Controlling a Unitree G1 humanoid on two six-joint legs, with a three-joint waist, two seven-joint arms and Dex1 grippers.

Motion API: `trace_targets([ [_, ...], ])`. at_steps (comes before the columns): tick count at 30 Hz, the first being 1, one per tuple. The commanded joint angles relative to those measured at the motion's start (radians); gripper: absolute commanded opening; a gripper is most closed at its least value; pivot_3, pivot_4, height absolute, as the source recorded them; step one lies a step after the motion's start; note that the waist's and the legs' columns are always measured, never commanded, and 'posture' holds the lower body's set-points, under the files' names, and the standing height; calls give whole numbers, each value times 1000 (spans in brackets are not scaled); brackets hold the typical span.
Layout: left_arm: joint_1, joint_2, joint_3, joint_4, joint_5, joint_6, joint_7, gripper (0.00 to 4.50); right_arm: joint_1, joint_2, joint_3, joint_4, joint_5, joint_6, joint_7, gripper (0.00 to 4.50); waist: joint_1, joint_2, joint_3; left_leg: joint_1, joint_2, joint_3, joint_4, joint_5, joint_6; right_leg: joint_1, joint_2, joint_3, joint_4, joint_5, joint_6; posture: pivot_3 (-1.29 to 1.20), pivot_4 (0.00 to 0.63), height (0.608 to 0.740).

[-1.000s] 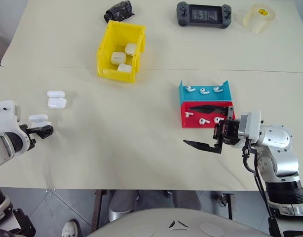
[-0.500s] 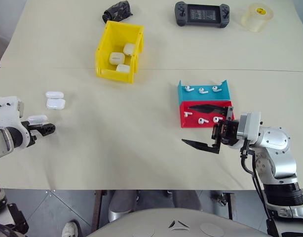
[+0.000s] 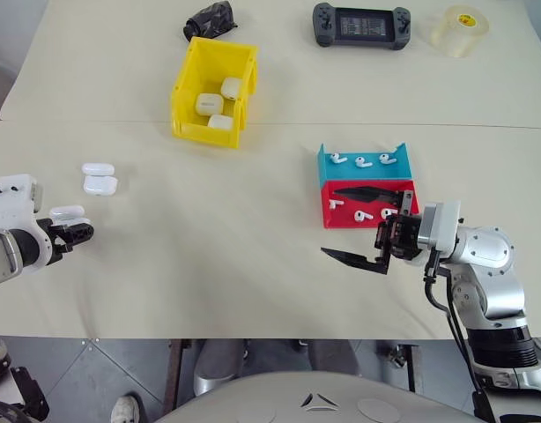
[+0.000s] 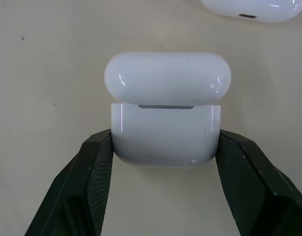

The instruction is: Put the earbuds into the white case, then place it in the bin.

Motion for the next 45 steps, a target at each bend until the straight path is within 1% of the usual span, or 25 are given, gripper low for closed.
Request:
trace_targets([
  [1, 59, 3, 28, -63, 32, -37, -47, 2763, -2, 0, -10, -13, 8, -23, 1, 4500, 0, 0, 0, 0, 0, 0, 0, 0, 0, 0, 0, 0, 0, 0, 0, 0, 150, 740],
  [2, 68, -2, 44, -87, 24, -68, -72, 2763, -2, -3, -13, -11, 8, -23, 3, 4500, 0, 0, 0, 0, 0, 0, 0, 0, 0, 0, 0, 0, 0, 0, 0, 0, 150, 740],
  [4, 114, -30, 91, -162, -15, -197, -173, 2763, 7, -11, -21, -21, 13, -15, 1, 4500, 0, 0, 0, 0, 0, 0, 0, 0, 0, 0, 0, 0, 0, 0, 0, 0, 150, 740],
  [6, 187, -31, 107, -205, -18, -390, -326, 2763, 24, -21, -25, -31, 17, -9, 6, 4500, 0, 0, 0, 0, 0, 0, 0, 0, 0, 0, 0, 0, -1, 0, 0, 0, 150, 740],
  [8, 230, -54, 108, -214, 2, -590, -447, 2763, 34, -30, -32, -34, 19, -5, 4, 4500, 2, 0, 0, 0, 1, 0, 0, 0, 0, 1, 0, 0, -2, 0, 0, 0, 150, 740],
  [10, 256, -77, 73, -207, 55, -837, -577, 2763, 39, -39, -50, -25, 14, -4, -8, 4500, 2, 0, 0, 0, 1, 0, 0, 0, 0, 1, 0, -1, -3, 0, 0, 0, 150, 740],
  [11, 239, -84, 37, -184, 55, -919, -643, 2763, 49, -47, -67, -20, 10, -4, -16, 4500, 4, 0, 0, 0, 1, 0, 0, 0, 0, 1, -1, -1, -3, 0, 0, 0, 150, 740],
  [13, 206, -99, -17, -144, 51, -1016, -722, 2763, 64, -59, -89, -15, 8, -5, -23, 4500, 7, 0, 0, 0, 0, 0, 0, 0, 0, 2, -1, -1, -3, 0, 0, 0, 150, 740],
  [15, 179, -111, -96, -122, 60, -1115, -811, 2763, 87, -75, -112, -17, 7, -7, -26, 4500, 4, 0, 0, 0, 0, 0, 0, 0, 0, 2, -1, -1, -3, 0, 0, 0, 150, 740],
  [18, 135, -120, -192, -88, 50, -1177, -905, 2763, 118, -93, -146, -21, 6, -9, -35, 4500, 3, 0, 0, 0, 0, 0, 0, 0, 1, 2, -1, -1, -3, 0, 0, 0, 150, 740],
  [20, 32, -181, -328, -32, 71, -1262, -982, 2763, 185, -119, -213, -39, 5, -9, -47, 4500, 8, 1, 0, 0, 0, 0, 0, 0, 1, 2, 0, -1, -3, 0, 0, 0, 150, 740],
  [22, -39, -243, -406, 15, 83, -1328, -1026, 2763, 235, -139, -260, -51, 7, -12, -55, 4500, 15, 1, 0, 0, 0, 0, 2, 0, 2, 2, -1, -2, -2, 0, 0, 0, 150, 740],
  [23, -58, -265, -423, 31, 78, -1343, -1037, 2763, 251, -143, -276, -56, 8, -13, -58, 4500, 18, 1, 0, 0, 0, 0, 2, 0, 2, 2, -1, -2, -2, 0, 0, 0, 150, 740],
  [25, -106, -344, -475, 82, 67, -1401, -1077, 2763, 313, -150, -331, -79, 11, -13, -74, 4500, 18, 1, 0, -1, 0, 1, 3, -1, 3, 3, 0, -2, -2, 0, 1, 0, 150, 740],
  [28, -139, -399, -525, 126, 69, -1438, -1119, 2763, 374, -149, -376, -107, 13, -8, -87, 4500, 9, 1, 0, 0, 0, 2, 3, -1, 3, 2, 2, -1, -1, 0, 1, 0, 150, 740],
  [31, -174, -473, -600, 176, 73, -1472, -1159, 2763, 487, -137, -445, -161, 17, -3, -102, 4500, 15, 2, 0, 0, 1, 2, 4, 0, 3, 2, 2, -1, 0, 0, 1, 0, 150, 740],
  [35, -199, -516, -625, 219, 86, -1510, -1175, 2763, 587, -126, -510, -225, 30, 3, -123, 4500, 23, 2, 0, 0, 1, 2, 8, -1, 4, 4, 2, 0, 0, 1, 2, 0, 150, 740],
  [37, -205, -528, -635, 232, 101, -1548, -1186, 2763, 616, -120, -528, -243, 35, 6, -132, 4500, 22, 2, 0, 0, 1, 3, 9, -1, 4, 5, 3, 0, 0, 1, 3, 0, 150, 740],
  [38, -211, -543, -644, 251, 125, -1595, -1188, 2763, 631, -117, -537, -248, 35, 4, -135, 4500, 22, 2, 0, 1, 1, 2, 9, -1, 4, 6, 2, 1, 0, 1, 3, 0, 150, 740],
  [41, -236, -625, -641, 308, 163, -1718, -1140, 2763, 669, -100, -565, -262, 30, -4, -149, 4500, 28, 2, 0, 2, 1, 1, 9, -1, 5, 9, 2, 0, -2, 2, 3, 0, 150, 740],
  [43, -225, -685, -645, 303, 149, -1744, -1111, 2763, 688, -90, -580, -265, 29, -11, -152, 4500, 30, 2, 0, 2, 0, 1, 11, -2, 6, 10, 2, 0, -3, 2, 3, 0, 150, 740],
  [45, -198, -727, -661, 275, 122, -1715, -1086, 2763, 705, -84, -586, -266, 26, -17, -150, 4500, 29, 2, 0, 2, 0, 1, 11, -3, 7, 10, 2, 0, -3, 2, 4, 0, 150, 740],
])
